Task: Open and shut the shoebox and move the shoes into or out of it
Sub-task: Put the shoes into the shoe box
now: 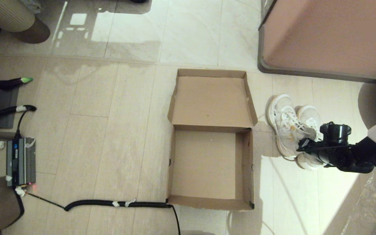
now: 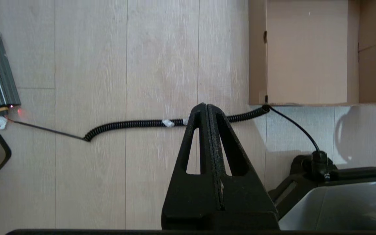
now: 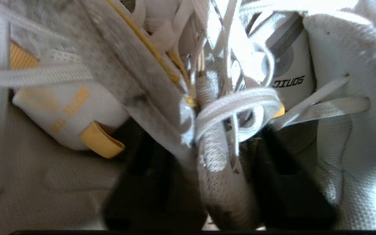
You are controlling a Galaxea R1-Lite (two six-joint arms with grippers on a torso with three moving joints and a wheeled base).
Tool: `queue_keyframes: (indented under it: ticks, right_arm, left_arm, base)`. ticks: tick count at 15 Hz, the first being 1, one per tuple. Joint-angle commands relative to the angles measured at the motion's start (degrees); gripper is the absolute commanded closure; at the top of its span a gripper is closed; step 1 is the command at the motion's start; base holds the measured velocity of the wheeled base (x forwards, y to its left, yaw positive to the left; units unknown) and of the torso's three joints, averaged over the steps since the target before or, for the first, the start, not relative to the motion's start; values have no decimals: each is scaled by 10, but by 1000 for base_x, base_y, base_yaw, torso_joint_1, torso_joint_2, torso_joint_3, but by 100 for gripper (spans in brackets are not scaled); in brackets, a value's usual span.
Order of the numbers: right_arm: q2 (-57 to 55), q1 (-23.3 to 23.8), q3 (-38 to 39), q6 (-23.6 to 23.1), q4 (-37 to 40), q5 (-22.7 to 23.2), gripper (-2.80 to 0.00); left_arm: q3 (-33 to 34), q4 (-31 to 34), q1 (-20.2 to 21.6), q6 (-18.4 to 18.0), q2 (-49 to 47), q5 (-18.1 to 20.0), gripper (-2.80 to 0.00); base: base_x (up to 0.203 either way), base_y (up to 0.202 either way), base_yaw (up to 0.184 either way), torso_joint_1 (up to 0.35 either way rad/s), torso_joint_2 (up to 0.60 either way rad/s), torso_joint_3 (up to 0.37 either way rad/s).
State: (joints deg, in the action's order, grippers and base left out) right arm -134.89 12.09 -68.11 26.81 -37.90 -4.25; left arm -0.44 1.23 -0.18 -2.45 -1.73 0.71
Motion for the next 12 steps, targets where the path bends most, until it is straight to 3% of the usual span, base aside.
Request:
queue_keyframes:
  ticks: [1,4,8,12]
  right_arm:
    - [-9,0,3,1,10,-1,0]
    - [35,2,45,-11,34,5,0]
    - [178,4,151,-36,67,77,0]
    - [321,-2,181,-44,206,134,0]
  left_arm:
    - [0,0,0,0,13,0,0]
    - [1,-4,0,1,17,0,0]
    - [3,-9,0,3,17,-4,0]
    - [4,-10,0,16,17,-6,0]
  base:
    - [0,0,0,0,0,0]
    - [0,0,0,0,0,0]
    - [0,0,0,0,0,0]
    - [0,0,0,0,0,0]
